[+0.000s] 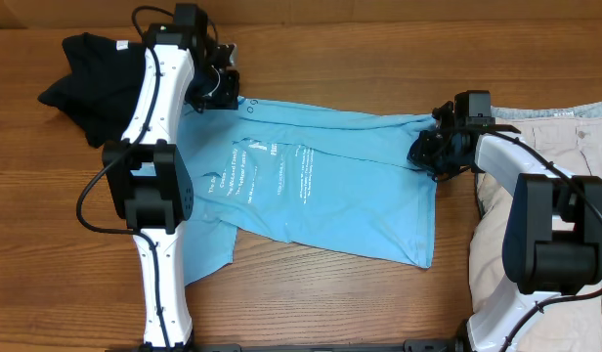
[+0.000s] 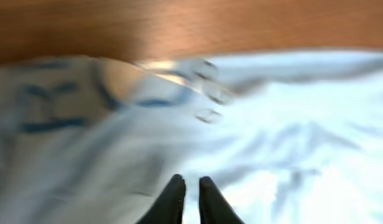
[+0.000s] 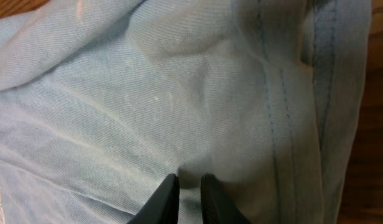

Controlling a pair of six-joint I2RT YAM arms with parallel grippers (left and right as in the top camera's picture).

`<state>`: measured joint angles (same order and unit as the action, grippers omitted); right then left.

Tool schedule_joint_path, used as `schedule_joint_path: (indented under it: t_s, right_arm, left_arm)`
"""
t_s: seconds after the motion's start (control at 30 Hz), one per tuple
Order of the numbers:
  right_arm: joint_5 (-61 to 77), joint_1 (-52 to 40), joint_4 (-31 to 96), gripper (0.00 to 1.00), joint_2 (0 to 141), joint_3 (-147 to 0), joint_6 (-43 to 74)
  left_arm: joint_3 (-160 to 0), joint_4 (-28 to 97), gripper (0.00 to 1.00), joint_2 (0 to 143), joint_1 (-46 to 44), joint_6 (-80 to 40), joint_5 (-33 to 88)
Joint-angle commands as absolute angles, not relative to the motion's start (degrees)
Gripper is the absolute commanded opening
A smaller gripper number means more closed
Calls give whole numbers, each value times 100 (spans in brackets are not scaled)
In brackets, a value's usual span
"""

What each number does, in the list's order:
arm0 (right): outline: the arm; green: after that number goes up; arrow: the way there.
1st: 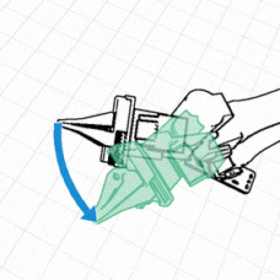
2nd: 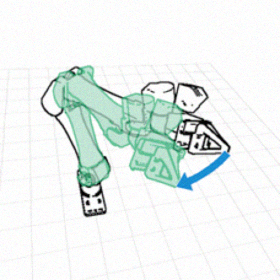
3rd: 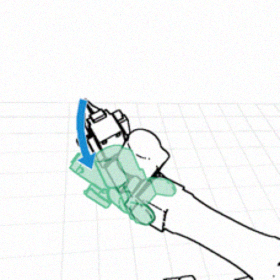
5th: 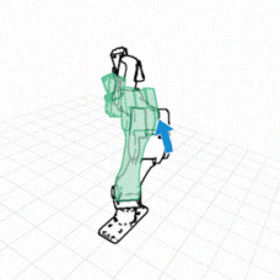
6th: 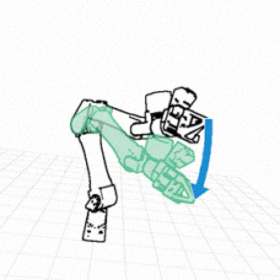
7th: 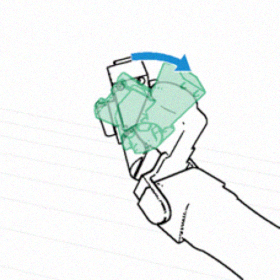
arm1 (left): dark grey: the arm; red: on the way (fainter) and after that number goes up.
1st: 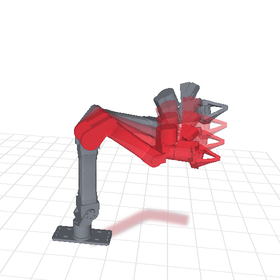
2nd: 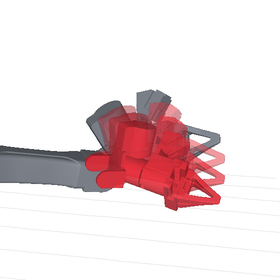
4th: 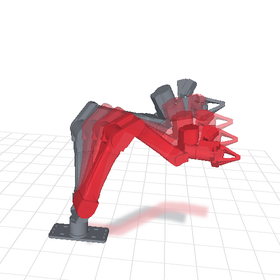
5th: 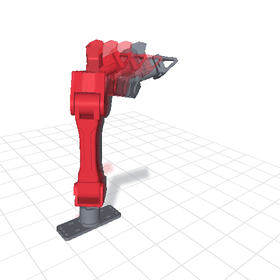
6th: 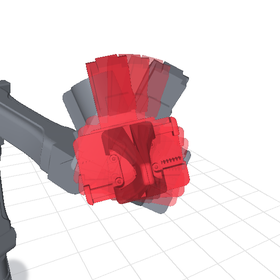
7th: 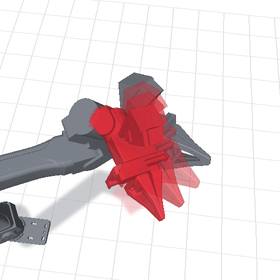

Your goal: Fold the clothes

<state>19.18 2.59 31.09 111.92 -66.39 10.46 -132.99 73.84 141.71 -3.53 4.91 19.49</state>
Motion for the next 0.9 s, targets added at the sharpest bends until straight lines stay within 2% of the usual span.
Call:
schedule_joint_path:
  t_s: [0.0, 0.4, 0.6, 0.87]
  right_arm:
    - [1459, 272, 3291, 17, 11393, -6431, 1028]
    - [1461, 272, 3332, 17, 11393, -6431, 1028]
    - [1459, 272, 3352, 17, 11393, -6431, 1028]
    - [1461, 272, 3402, 17, 11393, -6431, 1028]
  left_arm:
    - [-13343, 7542, 4, 14210, -637, 1223, 2491]
    - [-12110, 6149, 4, 14212, -1529, 1208, 2056]
    - [-11727, 5502, 4, 14212, -1575, 843, 1887]
    - [-12016, 4528, 4, 14204, -1422, -167, 1931]
